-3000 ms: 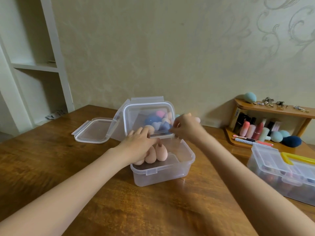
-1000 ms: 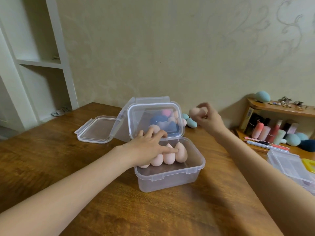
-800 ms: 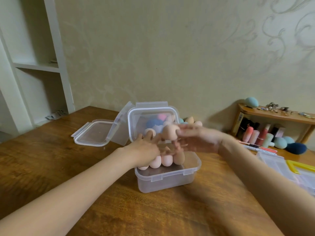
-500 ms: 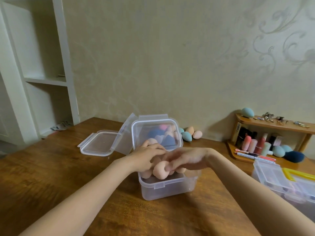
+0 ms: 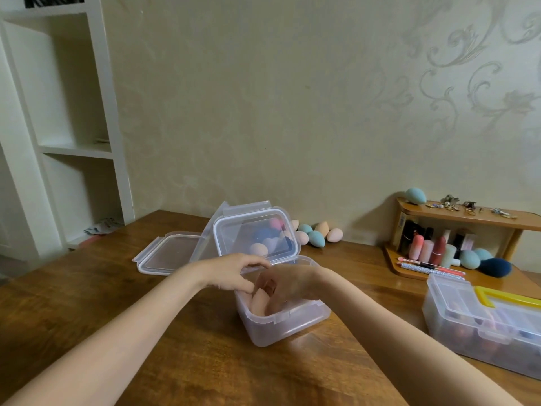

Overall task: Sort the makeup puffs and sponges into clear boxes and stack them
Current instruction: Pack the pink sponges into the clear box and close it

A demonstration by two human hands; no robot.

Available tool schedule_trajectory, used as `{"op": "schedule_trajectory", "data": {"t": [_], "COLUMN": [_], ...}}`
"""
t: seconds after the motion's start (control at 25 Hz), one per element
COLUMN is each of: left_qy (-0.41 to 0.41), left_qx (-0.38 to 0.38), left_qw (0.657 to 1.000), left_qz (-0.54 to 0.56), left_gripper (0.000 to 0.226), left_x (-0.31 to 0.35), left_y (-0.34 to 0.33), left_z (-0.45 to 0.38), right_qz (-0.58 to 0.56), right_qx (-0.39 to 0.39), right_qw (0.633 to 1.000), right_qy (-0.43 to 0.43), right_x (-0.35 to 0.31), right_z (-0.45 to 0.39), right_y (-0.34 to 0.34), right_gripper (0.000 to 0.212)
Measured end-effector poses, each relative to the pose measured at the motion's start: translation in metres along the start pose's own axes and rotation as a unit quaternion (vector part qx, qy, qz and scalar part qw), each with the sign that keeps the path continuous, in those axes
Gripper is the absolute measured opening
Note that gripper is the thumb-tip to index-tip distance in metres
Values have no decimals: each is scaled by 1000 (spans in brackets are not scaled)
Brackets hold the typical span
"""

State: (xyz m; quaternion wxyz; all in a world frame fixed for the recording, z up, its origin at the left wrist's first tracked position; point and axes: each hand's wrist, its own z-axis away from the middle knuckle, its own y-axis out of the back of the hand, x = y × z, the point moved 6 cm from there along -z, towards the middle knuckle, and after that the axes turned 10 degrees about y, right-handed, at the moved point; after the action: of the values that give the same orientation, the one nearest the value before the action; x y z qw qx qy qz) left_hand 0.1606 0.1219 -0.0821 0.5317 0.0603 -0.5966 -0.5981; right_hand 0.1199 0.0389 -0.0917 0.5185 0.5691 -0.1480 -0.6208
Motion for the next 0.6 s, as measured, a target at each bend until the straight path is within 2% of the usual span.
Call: {"op": "schedule_trajectory", "data": {"t": [0.08, 0.24, 0.4, 0.48, 0.6], "left_qy": [0, -3, -18, -2, 22], "left_qx": [-12, -18, -4, 1, -2], "left_qw": [1000, 1000, 997, 993, 983], "left_qz": [17, 0, -75, -118, -185], "left_gripper": [62, 63, 65, 68, 64], "left_x": [-2, 1, 7, 4, 0], "left_y": [-2, -4, -6, -7, -6], "left_z": [0, 1, 2, 1, 0], "right_qz": [-34, -102, 54, 68, 76], "right_qx": [25, 51, 77, 81, 34], "right_qw": [999, 993, 995, 994, 996], "right_qy": [1, 18, 17, 19, 17], "right_x": [6, 12, 7, 4, 6], "right_z": [0, 0, -6, -8, -4], "right_y": [2, 0, -2, -5, -2], "right_gripper": [51, 28, 26, 25, 19]}}
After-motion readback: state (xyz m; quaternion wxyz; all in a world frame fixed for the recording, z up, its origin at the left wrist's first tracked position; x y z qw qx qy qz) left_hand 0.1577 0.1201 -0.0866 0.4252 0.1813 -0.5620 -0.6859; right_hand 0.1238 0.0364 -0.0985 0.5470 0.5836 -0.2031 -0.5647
